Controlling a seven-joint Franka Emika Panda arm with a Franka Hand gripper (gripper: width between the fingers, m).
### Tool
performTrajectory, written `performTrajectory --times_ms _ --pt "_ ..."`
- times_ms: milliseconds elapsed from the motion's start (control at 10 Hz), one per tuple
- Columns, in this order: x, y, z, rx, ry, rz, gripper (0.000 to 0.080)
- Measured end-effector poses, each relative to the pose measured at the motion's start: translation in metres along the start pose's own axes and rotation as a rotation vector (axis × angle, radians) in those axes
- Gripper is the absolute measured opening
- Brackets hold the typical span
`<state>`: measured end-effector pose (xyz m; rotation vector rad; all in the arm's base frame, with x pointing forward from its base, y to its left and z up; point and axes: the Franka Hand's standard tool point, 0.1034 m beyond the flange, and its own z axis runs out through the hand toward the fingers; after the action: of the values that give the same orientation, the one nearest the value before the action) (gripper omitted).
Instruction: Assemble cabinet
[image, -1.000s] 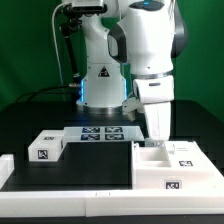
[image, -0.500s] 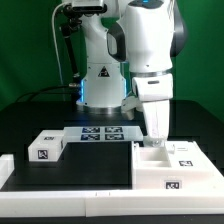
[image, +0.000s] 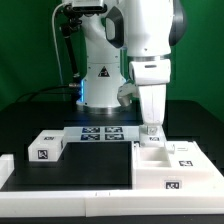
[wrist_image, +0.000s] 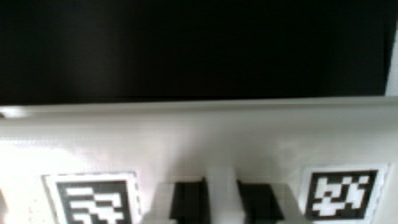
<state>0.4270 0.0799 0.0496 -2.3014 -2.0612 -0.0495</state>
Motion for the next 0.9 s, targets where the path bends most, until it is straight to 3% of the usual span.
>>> performTrajectory --times_ms 400,900 --pt "-0.012 0.018 -0.006 0.017 -0.012 0.025 0.0069" --pt "-0.015 0.033 -0.011 0.005 -0.009 0.041 0.0069"
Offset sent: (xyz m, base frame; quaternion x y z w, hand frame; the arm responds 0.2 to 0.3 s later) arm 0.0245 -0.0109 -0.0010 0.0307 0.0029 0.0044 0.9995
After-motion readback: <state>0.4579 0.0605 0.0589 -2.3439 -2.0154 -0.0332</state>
